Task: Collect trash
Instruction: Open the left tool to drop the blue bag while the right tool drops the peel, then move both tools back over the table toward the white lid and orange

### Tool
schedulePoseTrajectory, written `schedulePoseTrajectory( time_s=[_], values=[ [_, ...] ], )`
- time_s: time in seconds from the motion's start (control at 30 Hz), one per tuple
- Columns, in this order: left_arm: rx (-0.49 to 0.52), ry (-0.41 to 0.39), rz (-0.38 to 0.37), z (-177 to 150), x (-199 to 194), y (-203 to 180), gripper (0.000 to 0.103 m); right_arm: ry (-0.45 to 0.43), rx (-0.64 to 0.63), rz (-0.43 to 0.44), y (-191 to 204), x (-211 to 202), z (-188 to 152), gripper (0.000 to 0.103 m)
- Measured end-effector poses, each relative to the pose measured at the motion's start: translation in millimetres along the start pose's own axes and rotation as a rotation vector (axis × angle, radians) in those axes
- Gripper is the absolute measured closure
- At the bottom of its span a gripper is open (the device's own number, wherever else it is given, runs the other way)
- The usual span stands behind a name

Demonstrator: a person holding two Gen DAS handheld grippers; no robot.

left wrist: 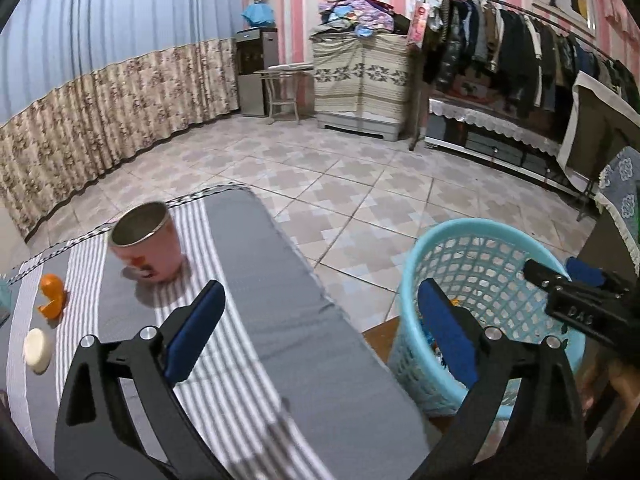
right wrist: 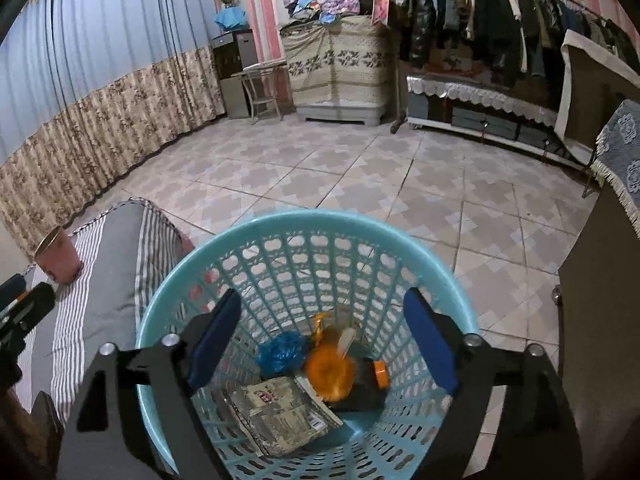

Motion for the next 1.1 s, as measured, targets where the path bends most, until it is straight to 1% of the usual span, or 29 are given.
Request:
schedulePoseTrajectory(
  time_s=[0.1,0.27,0.47,0.67,0.87,0.97,1.1],
  values=[
    [-0.022,-0.008,0.011,3.3,-6.1,12.0,0.009,-0.012,-0.002,-0.028,-1.0,-3.9,0.7,0.010],
    [-0.040,-0.040,0.048,4.4,-21.9,34.2,0.008,-0.013,-0.005,-0.042,-1.4,-5.1,2.2,0.009],
    [-0.081,-0.050,0.096,2.7,-39.3,71.2,0.006,-0.020,-0.043,-0.065,8.2,-7.3,1.4,0.009],
    [-0.136,-0.058,0.158,-1.6,-56.1,121.8,0.006,-0.018,-0.096,-0.064,30.2,-10.3,-2.3,0.009],
    [-0.177,-0.061,0.227,-13.0,-67.9,179.0,0.006,-0.014,-0.196,-0.055,69.4,-15.8,-10.1,0.006],
    [-0.205,-0.056,0.265,-19.8,-71.1,212.5,0.006,-0.016,-0.218,-0.011,92.0,-23.7,-14.6,0.006],
    [-0.266,-0.029,0.304,-28.4,-68.3,260.4,0.006,-0.012,-0.197,0.113,126.0,-34.6,-19.0,0.005]
  ],
)
Point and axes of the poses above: each gripper's, at about its wrist camera, not at the fingertips, and x roughly the way its jaws point, y to its left, z to its top, the point moved 1 cm from there along x, roughly the way its jaws point, and after that the axes turned 9 degrees about -x, right-handed, at the moved point
